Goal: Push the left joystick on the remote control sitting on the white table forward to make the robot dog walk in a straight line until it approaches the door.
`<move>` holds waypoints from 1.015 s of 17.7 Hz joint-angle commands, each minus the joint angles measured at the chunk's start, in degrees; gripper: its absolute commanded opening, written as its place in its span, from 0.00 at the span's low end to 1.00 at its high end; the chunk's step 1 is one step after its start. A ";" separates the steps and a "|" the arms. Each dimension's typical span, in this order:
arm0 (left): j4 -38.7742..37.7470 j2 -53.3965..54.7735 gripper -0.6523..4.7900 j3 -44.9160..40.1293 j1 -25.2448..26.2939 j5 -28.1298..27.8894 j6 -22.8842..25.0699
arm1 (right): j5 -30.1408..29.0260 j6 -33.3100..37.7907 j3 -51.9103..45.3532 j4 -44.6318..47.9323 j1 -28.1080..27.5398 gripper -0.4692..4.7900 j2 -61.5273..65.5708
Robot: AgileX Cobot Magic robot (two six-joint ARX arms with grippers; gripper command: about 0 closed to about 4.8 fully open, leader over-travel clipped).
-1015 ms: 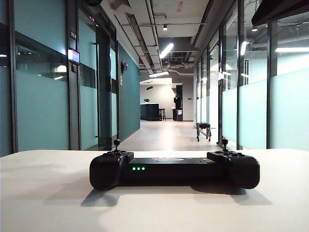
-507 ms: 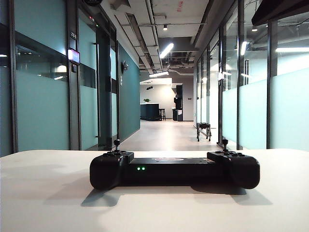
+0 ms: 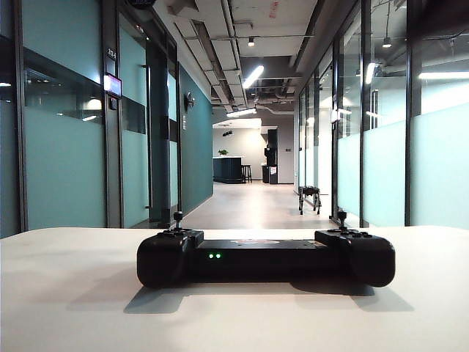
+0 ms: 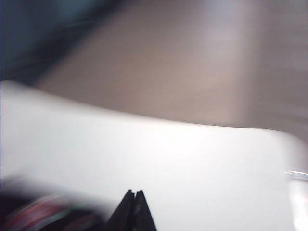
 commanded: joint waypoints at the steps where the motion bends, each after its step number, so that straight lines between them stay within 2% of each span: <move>1: 0.35 0.02 0.11 0.17 0.00 -0.11 0.20 | 3.26 -0.22 -8.33 15.37 -6.27 0.08 -5.86; 3: 0.37 0.02 0.11 0.17 0.00 -0.13 0.22 | 0.07 -4.42 -16.24 22.82 -12.13 0.08 -12.48; 6: 0.35 0.02 0.11 0.17 -0.02 -0.13 0.22 | -9.01 -5.18 -25.07 22.58 -21.53 0.08 -23.54; 8: 0.37 0.02 0.11 0.20 0.00 -0.13 0.22 | -11.43 -5.18 -29.42 22.51 -25.90 0.08 -29.99; 11: 0.35 0.02 0.11 0.17 -0.02 -0.13 0.22 | -11.26 -6.43 -33.90 20.81 -30.38 0.08 -38.36; 13: 0.35 0.02 0.11 0.17 -0.02 -0.11 0.22 | -11.34 -6.43 -34.23 18.56 -33.73 0.08 -39.47; 15: 0.39 0.02 0.11 0.20 0.00 -0.13 0.22 | -15.17 -6.43 -34.23 18.47 -36.09 0.08 -39.47; 18: 0.35 0.02 0.11 0.17 -0.02 -0.13 0.22 | -20.52 -6.40 -34.23 18.01 -35.76 0.08 -39.47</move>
